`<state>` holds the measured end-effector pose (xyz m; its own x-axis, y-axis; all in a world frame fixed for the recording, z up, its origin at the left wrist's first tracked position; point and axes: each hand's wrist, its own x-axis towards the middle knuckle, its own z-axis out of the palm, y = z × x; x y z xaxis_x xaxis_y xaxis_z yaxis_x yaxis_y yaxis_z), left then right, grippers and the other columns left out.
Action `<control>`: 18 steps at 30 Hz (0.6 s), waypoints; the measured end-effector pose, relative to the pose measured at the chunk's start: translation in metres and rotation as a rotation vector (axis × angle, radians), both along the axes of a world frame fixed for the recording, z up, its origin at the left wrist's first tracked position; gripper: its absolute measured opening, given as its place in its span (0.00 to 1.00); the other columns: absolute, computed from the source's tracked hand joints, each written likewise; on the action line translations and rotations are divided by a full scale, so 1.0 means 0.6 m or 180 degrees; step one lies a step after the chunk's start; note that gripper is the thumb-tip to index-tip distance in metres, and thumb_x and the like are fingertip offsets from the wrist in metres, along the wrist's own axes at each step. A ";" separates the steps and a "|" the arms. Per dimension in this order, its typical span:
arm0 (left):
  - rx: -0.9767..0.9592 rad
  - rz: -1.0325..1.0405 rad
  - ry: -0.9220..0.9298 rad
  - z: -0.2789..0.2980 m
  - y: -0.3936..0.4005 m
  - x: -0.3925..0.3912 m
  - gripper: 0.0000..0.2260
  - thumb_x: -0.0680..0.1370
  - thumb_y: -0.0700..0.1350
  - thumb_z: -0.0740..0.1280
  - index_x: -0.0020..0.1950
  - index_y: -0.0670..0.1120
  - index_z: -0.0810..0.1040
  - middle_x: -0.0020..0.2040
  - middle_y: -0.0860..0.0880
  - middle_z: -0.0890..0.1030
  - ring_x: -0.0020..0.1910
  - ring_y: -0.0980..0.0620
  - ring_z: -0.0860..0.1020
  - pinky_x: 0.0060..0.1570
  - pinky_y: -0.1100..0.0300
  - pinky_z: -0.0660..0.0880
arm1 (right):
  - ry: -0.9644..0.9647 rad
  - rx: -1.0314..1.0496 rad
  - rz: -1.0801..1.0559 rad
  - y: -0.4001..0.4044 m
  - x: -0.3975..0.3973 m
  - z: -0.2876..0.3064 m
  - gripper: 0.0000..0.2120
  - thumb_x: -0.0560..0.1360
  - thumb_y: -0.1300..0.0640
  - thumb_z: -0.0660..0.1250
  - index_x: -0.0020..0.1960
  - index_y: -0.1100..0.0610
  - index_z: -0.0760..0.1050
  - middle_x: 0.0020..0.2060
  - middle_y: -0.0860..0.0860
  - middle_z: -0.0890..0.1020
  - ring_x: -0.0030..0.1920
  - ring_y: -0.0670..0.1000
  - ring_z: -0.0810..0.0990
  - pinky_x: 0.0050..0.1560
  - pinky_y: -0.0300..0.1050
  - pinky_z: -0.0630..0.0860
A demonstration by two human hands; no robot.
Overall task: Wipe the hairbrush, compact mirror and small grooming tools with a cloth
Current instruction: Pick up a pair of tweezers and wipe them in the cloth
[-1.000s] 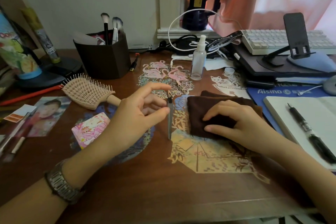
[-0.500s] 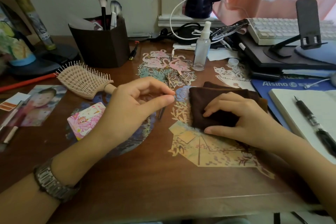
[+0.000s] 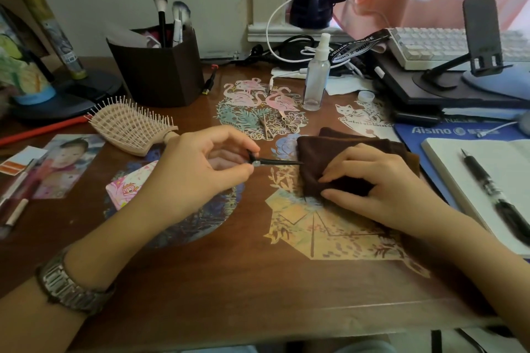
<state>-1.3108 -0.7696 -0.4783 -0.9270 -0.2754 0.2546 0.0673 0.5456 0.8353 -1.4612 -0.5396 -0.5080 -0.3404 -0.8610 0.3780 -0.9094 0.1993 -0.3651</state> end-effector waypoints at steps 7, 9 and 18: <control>-0.0431 -0.0063 -0.0476 0.004 -0.007 0.007 0.10 0.66 0.40 0.77 0.42 0.53 0.83 0.38 0.55 0.84 0.38 0.59 0.83 0.45 0.61 0.81 | -0.0649 -0.0769 -0.0502 0.001 0.003 0.009 0.05 0.71 0.52 0.71 0.45 0.44 0.79 0.41 0.40 0.83 0.42 0.41 0.82 0.42 0.31 0.76; -0.0354 -0.0206 -0.0566 0.003 -0.003 0.008 0.10 0.66 0.41 0.78 0.42 0.53 0.83 0.39 0.55 0.84 0.39 0.58 0.84 0.45 0.60 0.82 | -0.0863 -0.0887 -0.0580 0.000 0.005 0.010 0.06 0.71 0.53 0.71 0.44 0.42 0.79 0.41 0.40 0.83 0.42 0.41 0.82 0.42 0.29 0.76; -0.0354 -0.0469 -0.0763 -0.013 0.014 0.001 0.09 0.65 0.41 0.78 0.44 0.48 0.85 0.42 0.51 0.85 0.41 0.61 0.83 0.45 0.69 0.79 | -0.0383 -0.0138 -0.0272 -0.006 0.009 0.003 0.08 0.71 0.47 0.68 0.48 0.47 0.81 0.44 0.39 0.81 0.49 0.41 0.78 0.51 0.36 0.74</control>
